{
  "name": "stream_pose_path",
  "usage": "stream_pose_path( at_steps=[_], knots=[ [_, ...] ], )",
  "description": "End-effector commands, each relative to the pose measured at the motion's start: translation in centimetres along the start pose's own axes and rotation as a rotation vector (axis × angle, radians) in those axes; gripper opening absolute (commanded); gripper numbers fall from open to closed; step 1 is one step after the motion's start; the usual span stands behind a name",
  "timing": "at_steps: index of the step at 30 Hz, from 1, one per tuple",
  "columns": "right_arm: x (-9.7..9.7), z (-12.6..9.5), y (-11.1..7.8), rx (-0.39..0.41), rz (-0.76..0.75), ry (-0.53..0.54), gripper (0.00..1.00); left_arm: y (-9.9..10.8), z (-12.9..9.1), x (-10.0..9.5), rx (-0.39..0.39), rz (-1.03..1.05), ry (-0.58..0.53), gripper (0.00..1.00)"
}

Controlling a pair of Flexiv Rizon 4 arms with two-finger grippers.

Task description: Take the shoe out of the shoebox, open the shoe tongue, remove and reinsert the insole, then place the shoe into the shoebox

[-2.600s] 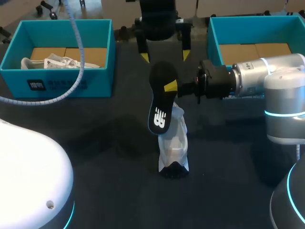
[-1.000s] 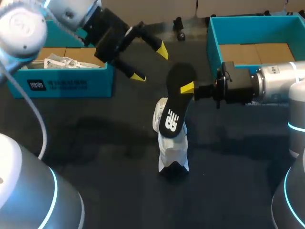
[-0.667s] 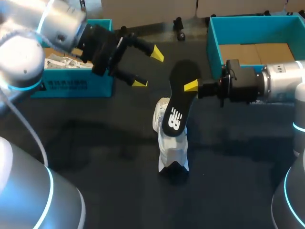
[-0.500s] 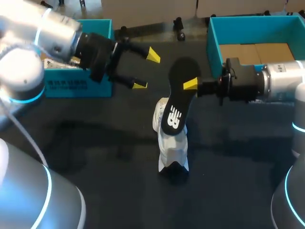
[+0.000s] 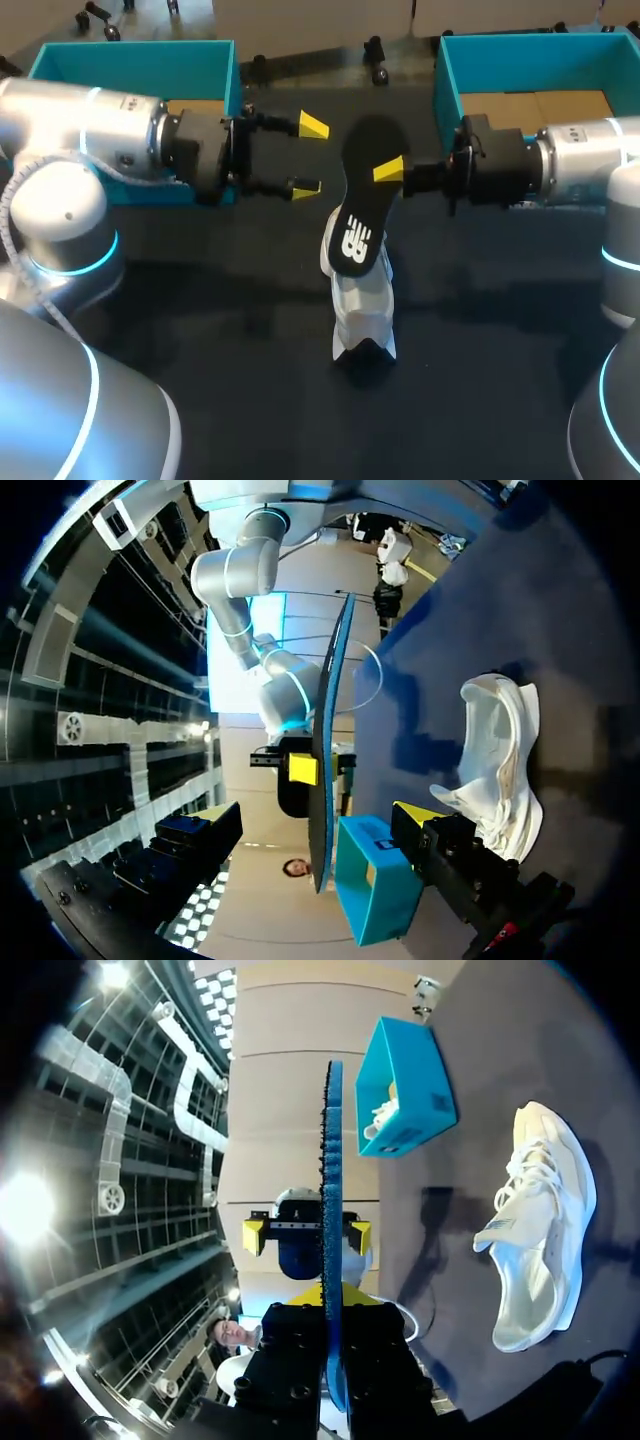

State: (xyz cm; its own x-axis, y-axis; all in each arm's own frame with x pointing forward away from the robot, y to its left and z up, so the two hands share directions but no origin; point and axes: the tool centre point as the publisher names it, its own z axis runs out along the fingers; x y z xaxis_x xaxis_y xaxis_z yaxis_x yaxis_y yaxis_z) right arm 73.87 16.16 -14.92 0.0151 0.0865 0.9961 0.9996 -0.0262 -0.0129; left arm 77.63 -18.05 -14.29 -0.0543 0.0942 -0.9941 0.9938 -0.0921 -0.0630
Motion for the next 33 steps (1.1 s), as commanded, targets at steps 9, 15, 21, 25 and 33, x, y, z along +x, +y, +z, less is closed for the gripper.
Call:
stream_pose_path(
  at_steps=[9,15,21,25,33],
  knots=[
    [-0.1,1.6,-0.2,0.011,0.002,0.006,0.0,0.3,2.5,0.2,-0.006,0.014,-0.107,0.65],
    [0.0,1.8,-0.4,0.015,0.001,0.0,0.0,0.8,3.5,0.0,-0.037,0.019,-0.135,0.41],
    [0.0,2.2,-0.6,0.021,-0.001,-0.001,0.0,0.7,4.0,-0.1,-0.029,0.024,-0.134,0.38],
    [-0.2,2.3,-0.5,0.021,-0.007,0.003,0.0,0.6,4.1,0.0,-0.024,0.022,-0.128,0.33],
    [-0.3,2.4,-0.4,0.022,-0.01,0.004,0.0,0.3,3.9,0.5,-0.031,0.006,-0.113,0.13]
  ],
)
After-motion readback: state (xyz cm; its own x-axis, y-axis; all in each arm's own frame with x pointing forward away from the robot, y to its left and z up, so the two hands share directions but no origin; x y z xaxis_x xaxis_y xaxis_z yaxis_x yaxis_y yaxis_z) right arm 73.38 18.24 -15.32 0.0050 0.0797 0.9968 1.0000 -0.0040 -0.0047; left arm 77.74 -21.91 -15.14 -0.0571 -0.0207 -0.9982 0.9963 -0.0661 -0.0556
